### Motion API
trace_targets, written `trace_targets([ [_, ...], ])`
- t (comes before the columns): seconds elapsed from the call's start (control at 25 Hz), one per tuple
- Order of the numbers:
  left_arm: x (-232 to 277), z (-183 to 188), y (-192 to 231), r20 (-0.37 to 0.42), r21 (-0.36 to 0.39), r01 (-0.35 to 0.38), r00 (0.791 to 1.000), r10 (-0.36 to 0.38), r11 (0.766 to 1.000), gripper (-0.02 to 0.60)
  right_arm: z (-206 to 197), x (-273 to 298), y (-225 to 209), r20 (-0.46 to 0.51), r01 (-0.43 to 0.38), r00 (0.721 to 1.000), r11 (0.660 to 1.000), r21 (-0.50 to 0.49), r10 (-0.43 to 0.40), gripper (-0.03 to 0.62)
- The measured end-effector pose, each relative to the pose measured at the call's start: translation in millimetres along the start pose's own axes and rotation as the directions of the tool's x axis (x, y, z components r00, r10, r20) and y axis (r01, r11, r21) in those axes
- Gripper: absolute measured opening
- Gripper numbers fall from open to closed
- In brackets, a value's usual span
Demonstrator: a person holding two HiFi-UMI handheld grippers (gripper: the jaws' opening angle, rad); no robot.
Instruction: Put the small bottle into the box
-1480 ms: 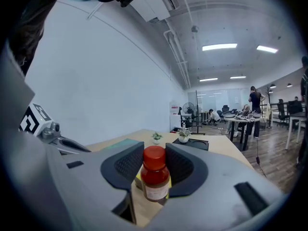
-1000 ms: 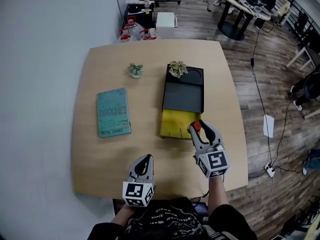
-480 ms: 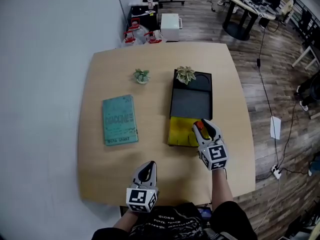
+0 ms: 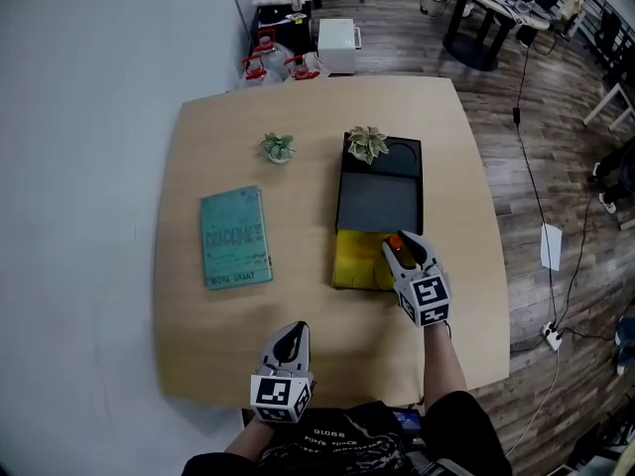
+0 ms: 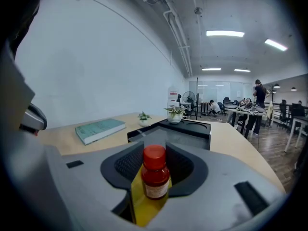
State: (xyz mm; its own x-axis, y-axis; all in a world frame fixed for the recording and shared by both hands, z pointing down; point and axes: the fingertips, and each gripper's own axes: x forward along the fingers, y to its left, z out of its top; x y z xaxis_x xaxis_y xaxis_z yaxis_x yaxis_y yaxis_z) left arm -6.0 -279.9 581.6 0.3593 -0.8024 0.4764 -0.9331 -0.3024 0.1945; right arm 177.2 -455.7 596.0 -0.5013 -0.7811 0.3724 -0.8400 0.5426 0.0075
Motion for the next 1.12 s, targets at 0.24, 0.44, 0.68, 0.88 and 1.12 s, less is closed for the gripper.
trace_targets([
  [0.24,0,-1,4,0.002,0.001,-0.026,1.0,0.026,1.0,0.003,0,0,-1,0.005,-0.005,1.0,1.0,-0.024,0.005,0.15],
  [0.44,-3,-5,4,-0.011,0.007,-0.04,0.999,0.04,0.999,0.003,22,-10,-1,0.117,-0.025,0.993,0.999,0.034,0.021,0.279],
  [0.68,-10,-9,-2,-0.007,0.002,-0.054,0.999,0.054,0.999,0.003,38,-28,7,0.155,-0.032,0.988,0.999,0.019,0.028,0.281],
  [0.88,-19,-9,-9,0.017,-0.008,-0.059,0.998,0.059,0.998,0.003,61,-57,20,0.233,-0.051,0.971,0.998,0.022,0.045,0.281],
  [1.12,-35,-10,-13,0.045,-0.008,-0.057,0.997,0.058,0.998,0.003,76,-91,49,0.287,-0.072,0.955,0.997,-0.004,0.071,0.281],
])
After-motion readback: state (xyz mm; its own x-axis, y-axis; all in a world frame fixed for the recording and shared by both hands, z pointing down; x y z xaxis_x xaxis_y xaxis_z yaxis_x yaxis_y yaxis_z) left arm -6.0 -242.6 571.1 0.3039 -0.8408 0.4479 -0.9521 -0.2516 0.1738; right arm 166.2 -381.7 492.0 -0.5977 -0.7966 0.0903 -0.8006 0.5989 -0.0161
